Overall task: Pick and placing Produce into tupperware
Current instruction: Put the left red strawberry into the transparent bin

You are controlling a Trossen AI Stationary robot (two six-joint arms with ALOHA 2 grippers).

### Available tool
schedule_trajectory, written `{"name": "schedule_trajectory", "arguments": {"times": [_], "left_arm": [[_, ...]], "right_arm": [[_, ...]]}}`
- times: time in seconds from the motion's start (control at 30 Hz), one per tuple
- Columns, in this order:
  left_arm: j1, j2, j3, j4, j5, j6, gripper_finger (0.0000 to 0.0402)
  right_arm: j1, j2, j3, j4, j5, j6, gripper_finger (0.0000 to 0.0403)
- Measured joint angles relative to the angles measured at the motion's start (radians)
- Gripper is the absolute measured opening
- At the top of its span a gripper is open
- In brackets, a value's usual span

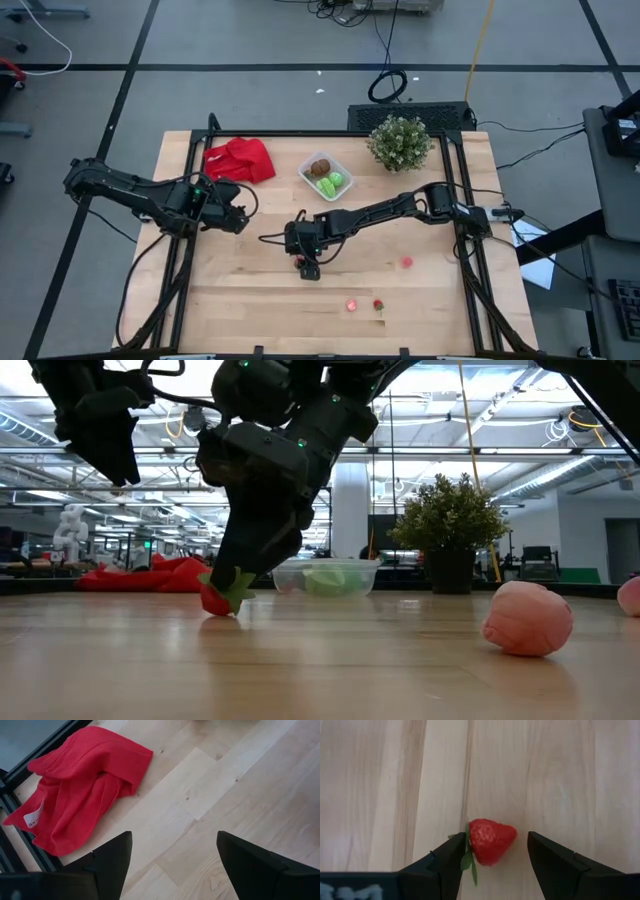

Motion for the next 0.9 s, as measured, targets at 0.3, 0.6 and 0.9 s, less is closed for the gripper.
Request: {"name": "schedule_trajectory", "arguments": {"times": [0.3,0.6,0.9], "left_arm": [[0.0,0.0,0.0,0.0,0.0,0.001,0.0296],[0.0,0.0,0.0,0.001,0.0,0.001,0.0296],[0.0,0.0,0.0,0.001,0.0,0.001,0.0296]], "right_arm": [[0.0,0.0,0.0,-0.017,0.0,0.0,0.0206],[0.0,0.013,0.0,-0.032,-0.001,0.0,0.0206],[0.0,0.014,0.0,-0.033,-0.001,-0.006,0.0205]]}}
